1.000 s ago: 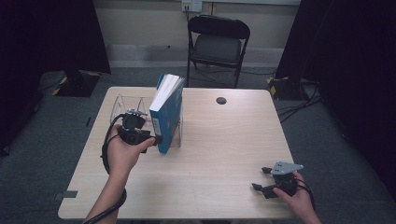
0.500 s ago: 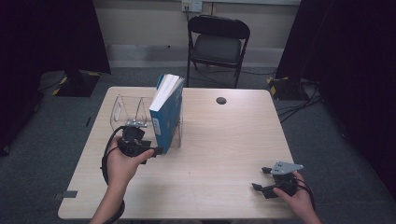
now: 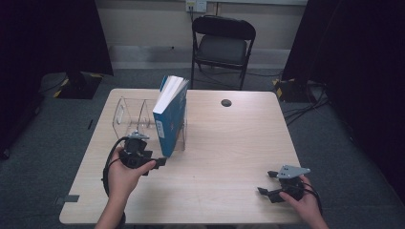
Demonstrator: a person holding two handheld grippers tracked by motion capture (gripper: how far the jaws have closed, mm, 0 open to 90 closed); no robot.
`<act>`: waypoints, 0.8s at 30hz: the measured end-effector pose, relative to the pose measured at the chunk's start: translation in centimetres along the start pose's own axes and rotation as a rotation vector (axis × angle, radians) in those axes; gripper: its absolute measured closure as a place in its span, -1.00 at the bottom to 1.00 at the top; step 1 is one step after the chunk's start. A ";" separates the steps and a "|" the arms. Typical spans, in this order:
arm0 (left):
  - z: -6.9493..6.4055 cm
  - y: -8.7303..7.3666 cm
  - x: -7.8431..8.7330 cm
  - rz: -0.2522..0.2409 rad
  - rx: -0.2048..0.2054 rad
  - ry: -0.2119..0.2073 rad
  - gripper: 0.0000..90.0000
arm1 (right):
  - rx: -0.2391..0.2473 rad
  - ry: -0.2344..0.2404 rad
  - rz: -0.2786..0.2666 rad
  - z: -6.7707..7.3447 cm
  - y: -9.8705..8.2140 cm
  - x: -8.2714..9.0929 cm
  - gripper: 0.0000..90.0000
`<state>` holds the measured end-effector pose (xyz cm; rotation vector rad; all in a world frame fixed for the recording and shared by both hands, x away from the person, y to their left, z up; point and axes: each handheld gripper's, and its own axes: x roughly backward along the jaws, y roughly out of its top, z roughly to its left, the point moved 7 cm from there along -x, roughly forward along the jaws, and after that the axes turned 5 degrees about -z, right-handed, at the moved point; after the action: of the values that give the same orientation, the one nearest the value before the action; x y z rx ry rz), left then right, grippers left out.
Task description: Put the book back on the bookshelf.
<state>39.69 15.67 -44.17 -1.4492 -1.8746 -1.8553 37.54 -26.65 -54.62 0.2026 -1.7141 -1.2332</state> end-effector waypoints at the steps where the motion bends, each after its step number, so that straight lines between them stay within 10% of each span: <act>1: 0.0 -0.1 0.0 0.004 -0.001 -0.007 -0.28 | -0.001 0.000 0.000 0.0 0.0 0.0 -0.56; 24: 0.7 -2.5 -1.5 0.034 0.015 0.001 -0.43 | 0.001 0.000 -0.001 0.0 0.0 0.0 -0.56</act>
<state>39.11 16.06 -47.10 -1.4659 -1.8484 -1.8223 37.54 -26.65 -54.62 0.2033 -1.7149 -1.2332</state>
